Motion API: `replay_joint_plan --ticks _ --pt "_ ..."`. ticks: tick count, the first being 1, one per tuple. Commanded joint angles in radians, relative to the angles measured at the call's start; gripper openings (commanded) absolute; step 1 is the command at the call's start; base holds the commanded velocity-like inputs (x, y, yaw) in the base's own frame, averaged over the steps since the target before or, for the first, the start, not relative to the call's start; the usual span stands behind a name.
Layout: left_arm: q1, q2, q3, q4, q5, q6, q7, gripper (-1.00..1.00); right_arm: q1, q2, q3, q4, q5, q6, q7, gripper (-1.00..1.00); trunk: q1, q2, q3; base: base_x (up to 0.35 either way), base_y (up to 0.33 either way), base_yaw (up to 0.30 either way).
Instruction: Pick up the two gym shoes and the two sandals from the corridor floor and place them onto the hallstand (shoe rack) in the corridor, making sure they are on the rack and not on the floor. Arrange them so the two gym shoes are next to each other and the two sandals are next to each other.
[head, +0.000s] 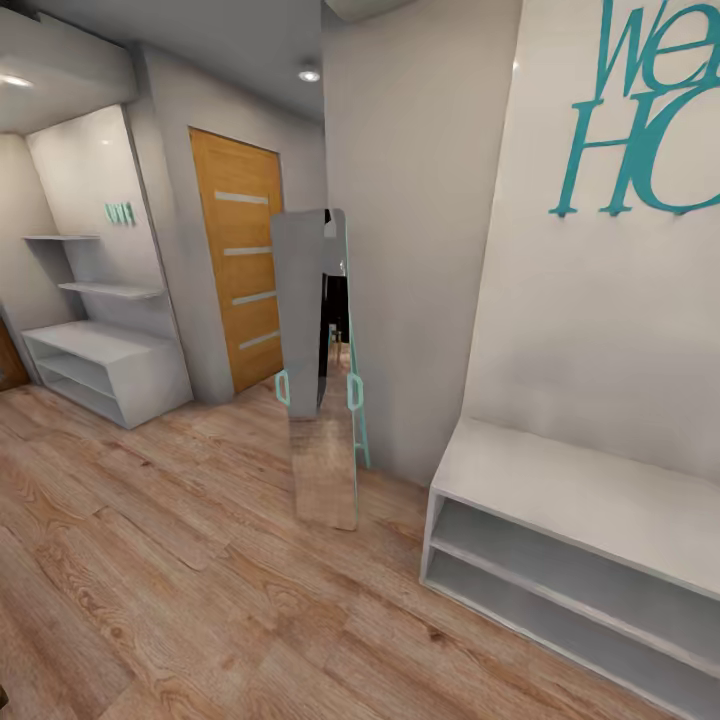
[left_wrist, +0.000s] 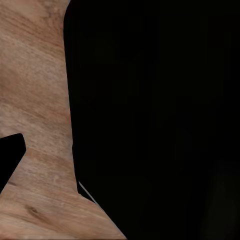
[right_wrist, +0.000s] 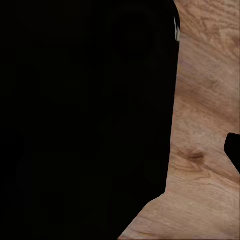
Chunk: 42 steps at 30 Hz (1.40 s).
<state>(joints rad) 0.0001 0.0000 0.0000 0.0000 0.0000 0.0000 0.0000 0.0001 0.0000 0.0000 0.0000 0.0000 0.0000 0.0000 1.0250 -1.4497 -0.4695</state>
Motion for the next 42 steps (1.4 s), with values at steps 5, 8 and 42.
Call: replay_joint_plan --ticks 5,8,42 --pt "-0.005 -0.005 0.003 -0.018 0.001 -0.018 0.001 1.0 -0.029 0.021 0.0 -0.029 0.0 -0.017 0.002 1.0 0.0 0.0 0.0 0.002 0.0 0.0" --pt "0.008 -0.005 0.0 -0.017 -0.001 -0.006 0.001 1.0 -0.039 0.035 0.0 -0.046 0.0 0.0 0.003 1.0 0.0 0.0 0.0 0.0 0.0 0.0" --pt "-0.015 0.036 0.031 -0.158 0.023 0.004 0.001 1.0 -0.071 0.004 -0.029 -0.139 -0.043 -0.037 -0.003 1.0 0.0 0.0 0.006 0.0 0.0 -0.121"
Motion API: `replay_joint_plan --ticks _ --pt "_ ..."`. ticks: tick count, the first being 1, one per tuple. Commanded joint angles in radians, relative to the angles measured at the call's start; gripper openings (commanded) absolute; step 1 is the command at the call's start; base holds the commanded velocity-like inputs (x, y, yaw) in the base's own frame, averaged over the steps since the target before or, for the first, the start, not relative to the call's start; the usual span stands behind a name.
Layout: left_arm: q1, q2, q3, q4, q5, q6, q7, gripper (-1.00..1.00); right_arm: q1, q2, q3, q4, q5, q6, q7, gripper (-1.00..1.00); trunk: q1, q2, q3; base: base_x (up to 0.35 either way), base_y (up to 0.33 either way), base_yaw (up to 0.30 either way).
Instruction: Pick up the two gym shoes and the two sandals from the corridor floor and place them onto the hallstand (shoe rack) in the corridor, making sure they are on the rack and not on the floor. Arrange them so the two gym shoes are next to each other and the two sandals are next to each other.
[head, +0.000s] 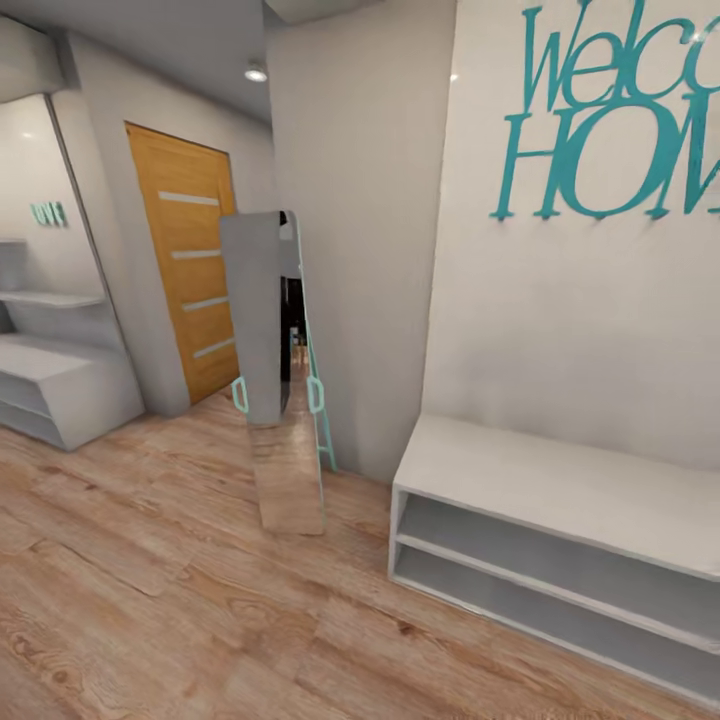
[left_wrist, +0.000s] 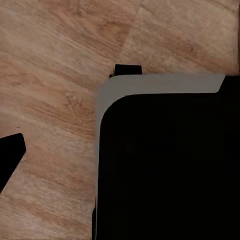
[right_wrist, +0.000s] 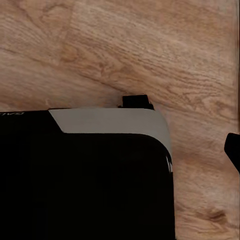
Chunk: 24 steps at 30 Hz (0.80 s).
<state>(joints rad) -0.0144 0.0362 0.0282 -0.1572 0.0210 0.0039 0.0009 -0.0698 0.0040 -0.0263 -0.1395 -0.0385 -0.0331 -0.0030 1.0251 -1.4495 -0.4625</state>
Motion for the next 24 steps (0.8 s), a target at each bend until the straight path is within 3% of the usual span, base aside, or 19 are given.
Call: replay_joint_plan --ticks 1,5,6,10,12,18,19,24 --pt "-0.005 0.003 0.002 -0.007 0.003 0.0 0.0 1.0 -0.001 0.0 -0.002 -0.005 -0.004 -0.008 0.0 1.0 0.0 -0.001 -0.001 0.0 0.0 -0.293" --pt "-0.027 0.01 0.002 -0.029 0.003 -0.001 -0.003 1.0 -0.001 -0.002 0.001 -0.027 -0.002 -0.03 0.0 1.0 0.0 -0.001 0.0 0.0 0.0 -0.296" --pt "-0.035 0.011 0.002 -0.147 0.003 -0.002 -0.004 1.0 -0.001 -0.002 0.001 -0.049 -0.001 -0.053 0.0 1.0 0.0 -0.001 0.0 0.0 0.0 -0.298" --pt "-0.068 0.014 0.001 -0.156 0.003 -0.003 -0.008 1.0 -0.001 -0.005 0.002 -0.082 -0.001 -0.105 0.0 1.0 0.0 -0.001 0.0 0.0 0.0 -0.299" --pt "-0.127 0.016 0.001 -0.16 0.003 -0.004 -0.013 1.0 -0.001 -0.008 0.001 -0.147 -0.001 -0.16 0.0 1.0 0.0 -0.001 0.0 0.0 0.0 -0.3" --pt "-0.179 0.014 -0.001 -0.163 0.002 -0.038 -0.013 1.0 -0.001 -0.011 0.0 -0.27 -0.003 -0.178 0.0 1.0 0.0 -0.001 0.0 0.0 0.0 -0.3" --pt "-0.2 0.008 -0.002 -0.163 0.0 -0.085 -0.008 1.0 -0.001 -0.011 -0.002 -0.346 -0.004 -0.181 0.002 1.0 0.0 -0.001 0.0 0.0 0.0 -0.3" --pt "-0.209 0.005 -0.002 -0.162 0.0 -0.133 -0.003 1.0 -0.001 -0.012 -0.004 -0.395 -0.005 -0.182 0.003 1.0 0.0 -0.001 0.0 0.0 0.0 -0.3"
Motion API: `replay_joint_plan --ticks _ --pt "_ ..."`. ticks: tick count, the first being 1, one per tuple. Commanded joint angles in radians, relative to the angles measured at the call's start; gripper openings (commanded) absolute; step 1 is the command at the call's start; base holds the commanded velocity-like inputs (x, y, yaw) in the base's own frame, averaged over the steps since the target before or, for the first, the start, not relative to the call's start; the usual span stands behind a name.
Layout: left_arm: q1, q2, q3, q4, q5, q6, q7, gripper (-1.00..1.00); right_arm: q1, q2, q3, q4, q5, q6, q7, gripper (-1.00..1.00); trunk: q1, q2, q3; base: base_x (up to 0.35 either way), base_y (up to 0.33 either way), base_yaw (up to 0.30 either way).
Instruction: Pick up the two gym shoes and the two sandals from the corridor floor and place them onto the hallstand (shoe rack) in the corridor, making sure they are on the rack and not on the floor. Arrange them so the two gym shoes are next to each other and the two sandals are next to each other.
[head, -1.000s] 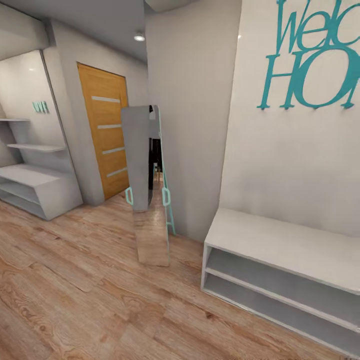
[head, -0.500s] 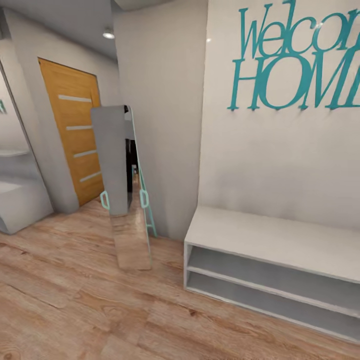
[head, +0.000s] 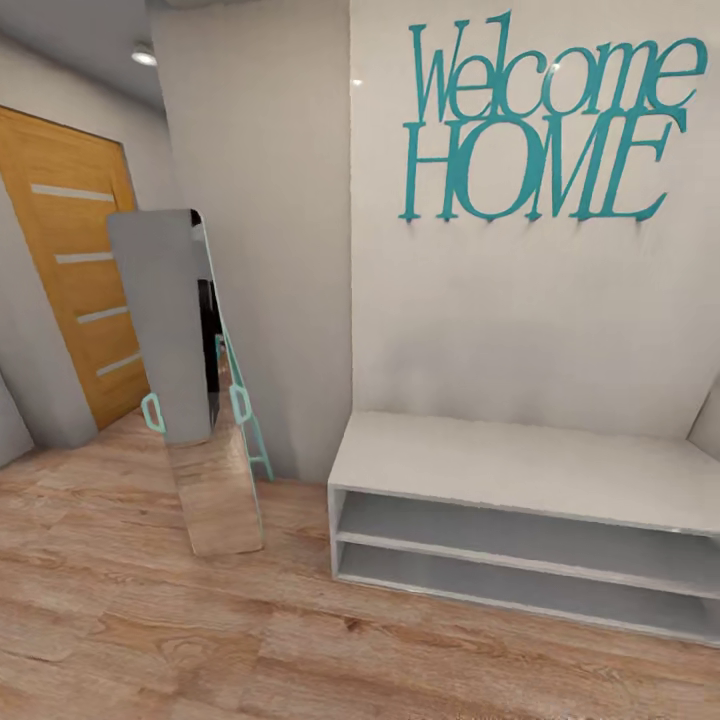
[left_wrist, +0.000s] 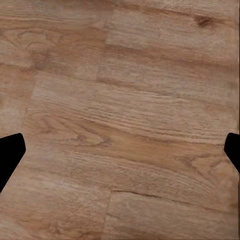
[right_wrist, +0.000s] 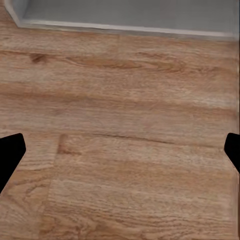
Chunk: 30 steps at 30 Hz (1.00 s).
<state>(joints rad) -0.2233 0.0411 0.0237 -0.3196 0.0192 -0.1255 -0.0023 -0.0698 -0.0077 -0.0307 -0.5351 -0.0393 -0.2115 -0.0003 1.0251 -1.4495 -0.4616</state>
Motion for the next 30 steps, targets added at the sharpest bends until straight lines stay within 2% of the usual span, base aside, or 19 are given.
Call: replay_joint_plan --ticks 1,6,9,13,19,30 --pt "0.0 0.0 0.002 0.0 0.001 -0.006 0.0 1.0 -0.001 0.0 0.0 0.0 -0.004 -0.004 0.0 1.0 0.0 -0.001 -0.001 0.008 0.0 -0.3" --pt "0.005 0.007 0.005 0.001 0.004 -0.015 0.001 1.0 -0.001 -0.005 -0.007 -0.004 -0.004 -0.006 0.0 1.0 0.0 -0.001 -0.001 0.099 -0.011 -0.3" --pt "0.008 0.01 0.007 0.002 0.004 -0.018 0.001 1.0 -0.001 -0.023 -0.034 -0.006 -0.005 -0.007 0.002 1.0 0.0 -0.001 -0.001 0.216 -0.091 -0.3" --pt "0.012 0.012 0.007 0.004 0.002 -0.02 0.001 1.0 -0.001 -0.047 -0.105 -0.006 -0.006 -0.007 0.004 1.0 0.0 -0.001 -0.001 0.228 -0.153 -0.3" --pt "0.013 0.009 0.007 0.006 0.002 -0.02 0.001 1.0 -0.001 -0.052 -0.154 -0.004 -0.005 -0.007 0.005 1.0 0.0 -0.001 -0.001 0.124 -0.231 -0.3" --pt "0.012 0.016 0.008 0.006 0.004 -0.03 0.004 1.0 -0.001 -0.052 -0.161 -0.002 -0.003 -0.008 0.005 1.0 0.0 -0.001 -0.001 0.014 -0.269 -0.3"
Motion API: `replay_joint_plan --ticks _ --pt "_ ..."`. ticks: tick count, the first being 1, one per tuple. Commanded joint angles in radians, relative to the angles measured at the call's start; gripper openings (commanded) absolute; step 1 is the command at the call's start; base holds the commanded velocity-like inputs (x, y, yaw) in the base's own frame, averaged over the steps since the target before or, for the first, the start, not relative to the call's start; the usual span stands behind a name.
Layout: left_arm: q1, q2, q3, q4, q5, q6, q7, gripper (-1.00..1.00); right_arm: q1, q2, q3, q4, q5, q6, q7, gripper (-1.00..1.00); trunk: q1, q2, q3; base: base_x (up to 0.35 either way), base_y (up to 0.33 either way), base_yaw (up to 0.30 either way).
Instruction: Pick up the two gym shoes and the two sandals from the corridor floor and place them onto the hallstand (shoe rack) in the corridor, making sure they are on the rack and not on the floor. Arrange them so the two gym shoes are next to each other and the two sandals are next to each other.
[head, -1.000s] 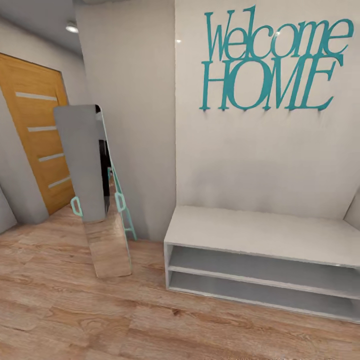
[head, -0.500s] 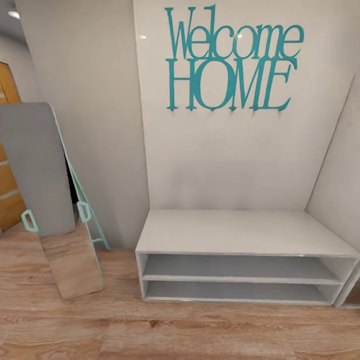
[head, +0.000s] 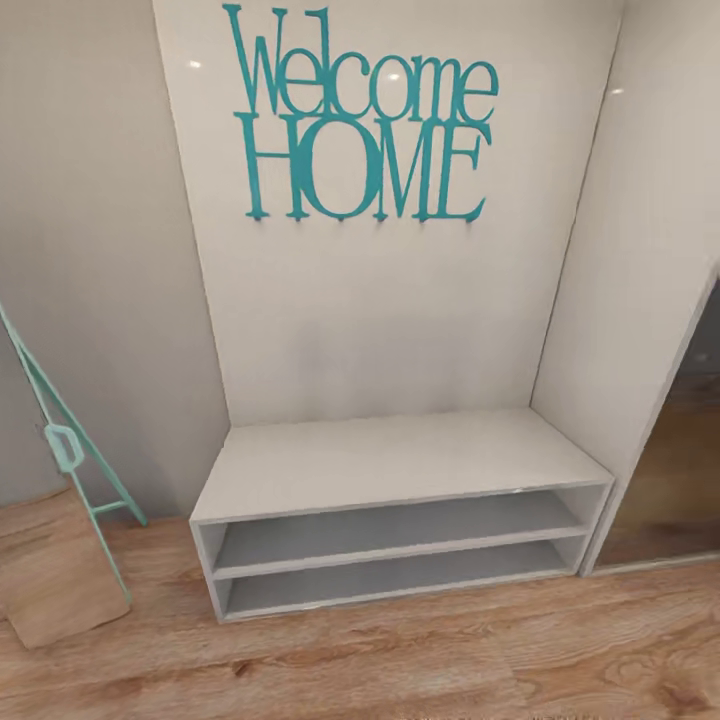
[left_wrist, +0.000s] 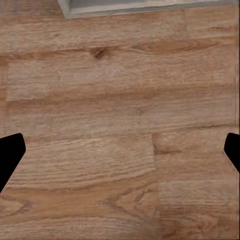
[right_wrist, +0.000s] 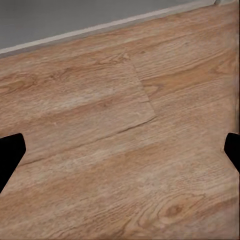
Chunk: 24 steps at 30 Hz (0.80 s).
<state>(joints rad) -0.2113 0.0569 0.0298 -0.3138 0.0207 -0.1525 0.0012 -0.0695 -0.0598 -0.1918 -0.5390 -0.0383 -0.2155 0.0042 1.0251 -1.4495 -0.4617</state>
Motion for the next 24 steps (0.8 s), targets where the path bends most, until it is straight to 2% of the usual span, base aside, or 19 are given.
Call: replay_joint_plan --ticks 1,7,24 --pt "0.0 0.0 0.002 0.001 0.002 -0.008 0.0 1.0 -0.001 0.0 0.0 0.001 -0.004 -0.004 0.0 1.0 0.0 -0.001 -0.001 0.002 -0.273 -0.3" --pt "0.0 0.001 0.002 0.01 0.001 -0.063 0.002 1.0 -0.001 0.0 0.001 0.002 -0.004 -0.004 0.0 1.0 0.0 -0.001 -0.001 0.001 -0.274 -0.3" --pt "0.0 0.002 0.002 0.012 0.001 -0.07 0.002 1.0 -0.001 0.0 0.002 0.002 -0.002 -0.005 0.0 1.0 0.0 -0.001 -0.001 0.002 -0.274 -0.3"
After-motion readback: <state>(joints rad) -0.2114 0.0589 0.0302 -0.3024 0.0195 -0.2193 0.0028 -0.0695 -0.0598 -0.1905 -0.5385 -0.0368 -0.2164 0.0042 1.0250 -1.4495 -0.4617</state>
